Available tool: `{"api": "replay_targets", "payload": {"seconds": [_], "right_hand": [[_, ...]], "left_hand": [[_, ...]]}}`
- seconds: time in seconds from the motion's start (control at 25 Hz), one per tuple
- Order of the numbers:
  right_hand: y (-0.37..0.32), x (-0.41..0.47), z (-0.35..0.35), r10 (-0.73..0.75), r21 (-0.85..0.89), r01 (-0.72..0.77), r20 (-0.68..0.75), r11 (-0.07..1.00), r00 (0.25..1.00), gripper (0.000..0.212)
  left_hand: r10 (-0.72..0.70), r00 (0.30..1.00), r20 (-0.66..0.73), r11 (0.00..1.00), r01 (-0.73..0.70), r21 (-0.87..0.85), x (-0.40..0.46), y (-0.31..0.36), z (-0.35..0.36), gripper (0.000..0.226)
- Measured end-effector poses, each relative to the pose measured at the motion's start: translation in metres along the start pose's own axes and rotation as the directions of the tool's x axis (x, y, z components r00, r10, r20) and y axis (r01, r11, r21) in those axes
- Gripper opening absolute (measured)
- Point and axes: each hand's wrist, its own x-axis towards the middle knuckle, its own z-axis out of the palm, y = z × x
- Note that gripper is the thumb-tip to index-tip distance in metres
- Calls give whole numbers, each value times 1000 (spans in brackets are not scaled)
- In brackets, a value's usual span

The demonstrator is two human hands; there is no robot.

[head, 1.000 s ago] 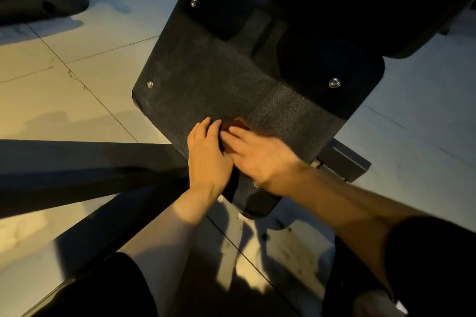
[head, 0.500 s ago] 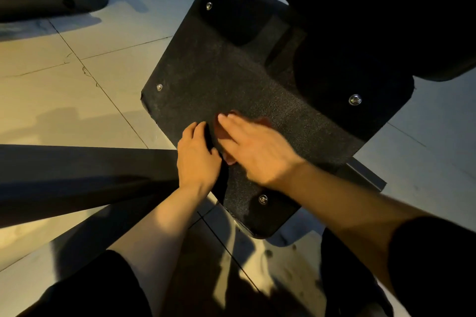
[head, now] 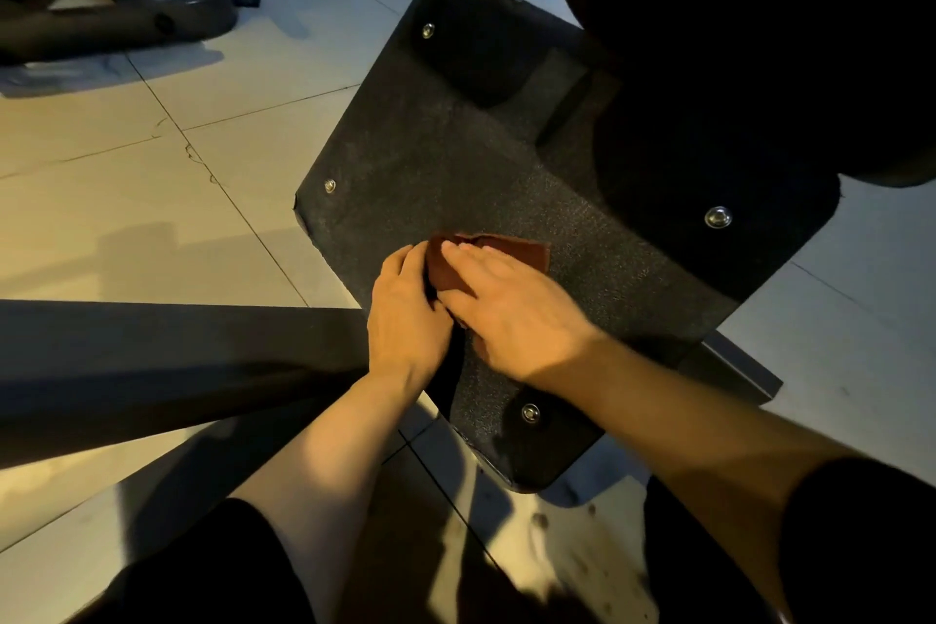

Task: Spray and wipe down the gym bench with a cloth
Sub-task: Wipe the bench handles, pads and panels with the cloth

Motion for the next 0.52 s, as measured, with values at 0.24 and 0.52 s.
{"api": "replay_targets", "payload": {"seconds": [0.24,0.52], "right_hand": [[73,24,-41,570,97,-582,-382,807,727,54],[13,48,0,4,31,-1,-108,1000,994,50]], "left_hand": [[-42,999,17,999,41,34,14,7,-2,59],[-42,998,-42,997,44,62,43,-10,-15,54]]}}
